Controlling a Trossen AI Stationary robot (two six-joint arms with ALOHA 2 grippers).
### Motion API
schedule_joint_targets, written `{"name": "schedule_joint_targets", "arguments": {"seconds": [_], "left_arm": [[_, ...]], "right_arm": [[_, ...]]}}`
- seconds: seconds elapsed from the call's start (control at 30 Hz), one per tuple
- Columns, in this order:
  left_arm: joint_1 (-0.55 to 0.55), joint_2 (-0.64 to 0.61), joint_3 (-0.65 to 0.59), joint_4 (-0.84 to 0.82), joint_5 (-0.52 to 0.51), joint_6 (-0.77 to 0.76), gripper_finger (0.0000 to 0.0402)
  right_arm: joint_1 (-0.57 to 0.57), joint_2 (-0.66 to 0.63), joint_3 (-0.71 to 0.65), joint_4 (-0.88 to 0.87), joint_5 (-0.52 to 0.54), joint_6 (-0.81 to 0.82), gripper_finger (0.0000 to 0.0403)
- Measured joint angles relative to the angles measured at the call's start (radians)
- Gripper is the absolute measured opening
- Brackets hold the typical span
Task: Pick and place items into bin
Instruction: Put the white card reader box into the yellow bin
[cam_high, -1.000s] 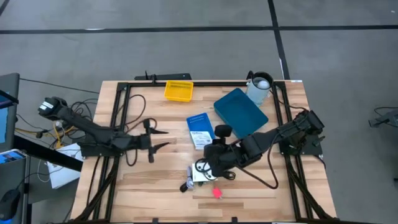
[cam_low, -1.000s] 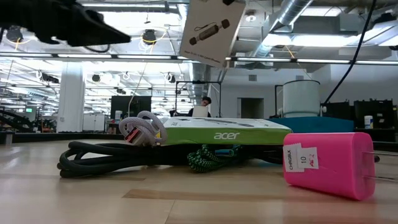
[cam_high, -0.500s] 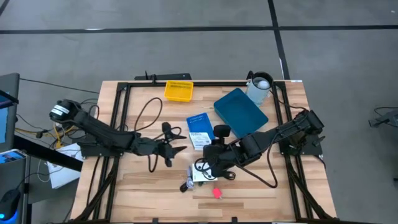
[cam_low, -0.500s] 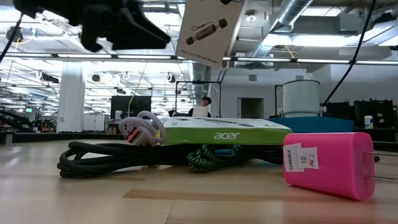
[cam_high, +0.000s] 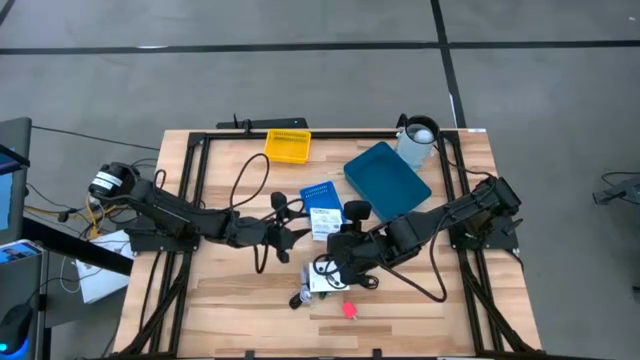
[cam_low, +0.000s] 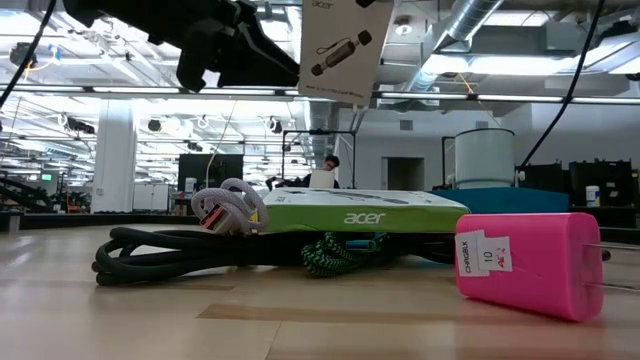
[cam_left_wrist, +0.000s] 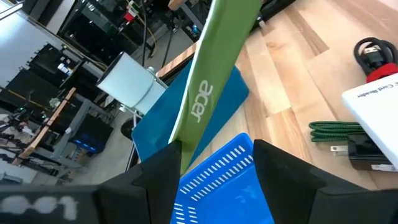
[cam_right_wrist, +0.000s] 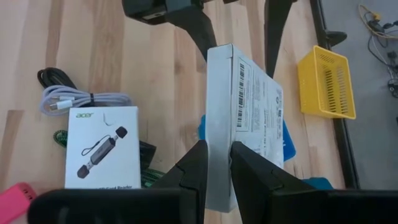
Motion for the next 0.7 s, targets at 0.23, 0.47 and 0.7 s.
{"name": "schedule_joint_targets", "arguments": {"seconds": [0.23,0.47,0.7], "left_arm": [[0.003,0.000,0.000,-0.001,0.000,0.000,0.0193],[0.003,0.000,0.003,-0.005,-0.001,0.000,0.0193],[0.003,0.000,0.003,-0.034,-0.006,-0.020,0.0193]], "right_arm": [[0.000,0.000,0.000,0.000,-0.003,0.000,0.0054],[0.000,0.000,0.000,-0.005,-0.019,0.019,0.0054],[0.007,0.000,0.000,-0.016,-0.016,0.026,0.0054]]}}
